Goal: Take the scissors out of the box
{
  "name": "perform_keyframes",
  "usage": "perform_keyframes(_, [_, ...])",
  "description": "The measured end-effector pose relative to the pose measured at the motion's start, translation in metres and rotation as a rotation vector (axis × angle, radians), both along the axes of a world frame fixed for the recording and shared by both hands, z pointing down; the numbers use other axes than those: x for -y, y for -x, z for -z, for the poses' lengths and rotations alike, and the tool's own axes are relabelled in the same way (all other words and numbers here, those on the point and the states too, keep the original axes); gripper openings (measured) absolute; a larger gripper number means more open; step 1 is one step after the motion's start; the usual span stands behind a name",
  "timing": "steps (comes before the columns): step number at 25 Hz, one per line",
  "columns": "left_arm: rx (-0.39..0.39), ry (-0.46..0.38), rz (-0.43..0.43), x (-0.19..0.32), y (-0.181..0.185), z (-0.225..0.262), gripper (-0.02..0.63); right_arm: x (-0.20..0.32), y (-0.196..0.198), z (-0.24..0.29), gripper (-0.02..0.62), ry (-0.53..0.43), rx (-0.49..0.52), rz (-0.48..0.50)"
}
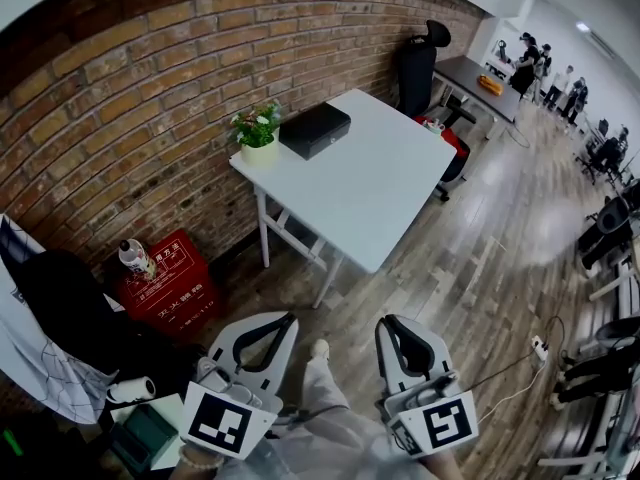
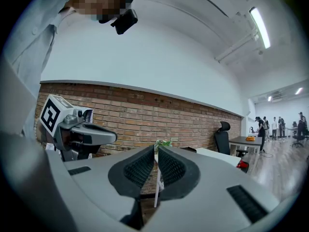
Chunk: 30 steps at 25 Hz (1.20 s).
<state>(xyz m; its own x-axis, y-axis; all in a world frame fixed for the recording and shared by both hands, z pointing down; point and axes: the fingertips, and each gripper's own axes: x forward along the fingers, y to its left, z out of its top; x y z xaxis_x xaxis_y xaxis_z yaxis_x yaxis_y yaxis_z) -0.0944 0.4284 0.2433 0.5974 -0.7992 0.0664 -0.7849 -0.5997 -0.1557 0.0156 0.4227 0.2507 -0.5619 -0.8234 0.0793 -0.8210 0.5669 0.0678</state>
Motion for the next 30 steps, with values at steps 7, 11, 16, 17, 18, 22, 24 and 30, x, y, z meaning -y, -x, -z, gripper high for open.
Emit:
perform_keyframes(7, [0.001, -0.007, 0.02, 0.027, 0.001, -0.003, 0.017, 0.028, 0.011, -0.006, 0.054, -0.006, 0.002, 0.06])
perform_keyframes(11, [-0.002, -0.002, 0.034, 0.051, -0.002, -0.004, 0.017, 0.054, 0.009, -0.008, 0.054, 0.005, 0.001, 0.069])
perform_keyframes(16, [-0.001, -0.002, 0.046, 0.084, -0.007, -0.003, 0.017, 0.089, 0.003, -0.006, 0.054, 0.005, 0.004, 0.083])
perform_keyframes(17, [-0.001, 0.0, 0.05, 0.091, -0.009, -0.003, 0.017, 0.097, 0.002, -0.006, 0.054, 0.006, 0.004, 0.087])
perform_keyframes(18, [-0.001, 0.002, 0.055, 0.098, -0.01, -0.003, 0.017, 0.104, 0.001, -0.006, 0.054, 0.008, 0.002, 0.092])
perform_keyframes(22, [0.01, 0.013, 0.062, 0.126, -0.015, -0.006, 0.017, 0.136, -0.001, -0.008, 0.054, 0.007, -0.004, 0.111])
perform_keyframes(24, [0.021, 0.015, 0.063, 0.143, -0.018, -0.007, 0.017, 0.154, -0.002, -0.01, 0.054, 0.013, -0.008, 0.123])
perform_keyframes(30, [0.025, 0.019, 0.081, 0.202, -0.03, -0.005, 0.017, 0.212, -0.013, -0.011, 0.054, 0.024, -0.001, 0.144])
